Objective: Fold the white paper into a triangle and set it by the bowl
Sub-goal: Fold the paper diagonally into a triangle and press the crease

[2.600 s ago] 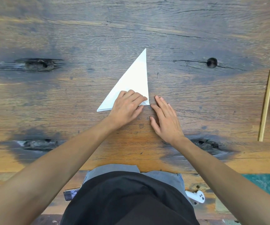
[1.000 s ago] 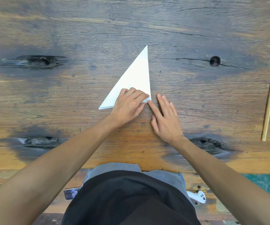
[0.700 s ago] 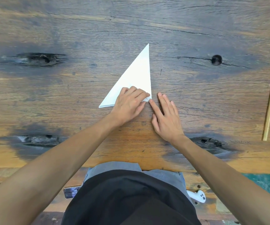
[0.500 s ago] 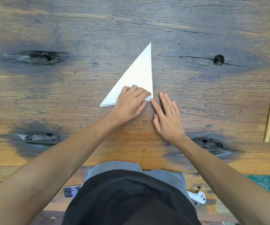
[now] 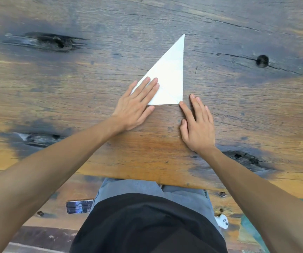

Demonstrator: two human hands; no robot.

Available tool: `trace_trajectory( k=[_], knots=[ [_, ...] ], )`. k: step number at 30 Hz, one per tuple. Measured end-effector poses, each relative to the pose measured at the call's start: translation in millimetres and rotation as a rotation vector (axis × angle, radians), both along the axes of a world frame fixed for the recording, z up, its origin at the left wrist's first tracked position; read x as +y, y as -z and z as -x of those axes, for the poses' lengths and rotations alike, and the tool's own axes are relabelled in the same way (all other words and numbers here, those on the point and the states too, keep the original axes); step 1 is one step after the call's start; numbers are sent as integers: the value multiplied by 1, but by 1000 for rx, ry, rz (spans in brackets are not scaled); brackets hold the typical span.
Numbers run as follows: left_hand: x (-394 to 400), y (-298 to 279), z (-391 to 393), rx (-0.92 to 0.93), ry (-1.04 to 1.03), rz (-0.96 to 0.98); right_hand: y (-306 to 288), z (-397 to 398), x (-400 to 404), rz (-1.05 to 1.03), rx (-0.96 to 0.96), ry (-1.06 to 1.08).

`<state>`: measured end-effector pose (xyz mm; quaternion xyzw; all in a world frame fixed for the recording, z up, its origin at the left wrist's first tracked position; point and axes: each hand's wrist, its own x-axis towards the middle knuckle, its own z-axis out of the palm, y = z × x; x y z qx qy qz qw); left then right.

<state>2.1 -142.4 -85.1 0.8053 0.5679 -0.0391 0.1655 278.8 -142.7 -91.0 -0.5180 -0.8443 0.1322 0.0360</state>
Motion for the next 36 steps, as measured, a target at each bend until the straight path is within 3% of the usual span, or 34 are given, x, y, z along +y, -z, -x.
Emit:
trace_trajectory(
  k=[16, 26, 36],
  knots=[
    [-36, -13, 37, 7, -109, 16, -6, 2, -1, 18, -16, 1],
    [57, -18, -47, -50, 5, 35, 1, 0, -1, 7, 29, 15],
    [126, -3, -56, -16, 0, -3, -1, -2, 0, -22, 72, 29]
  ],
)
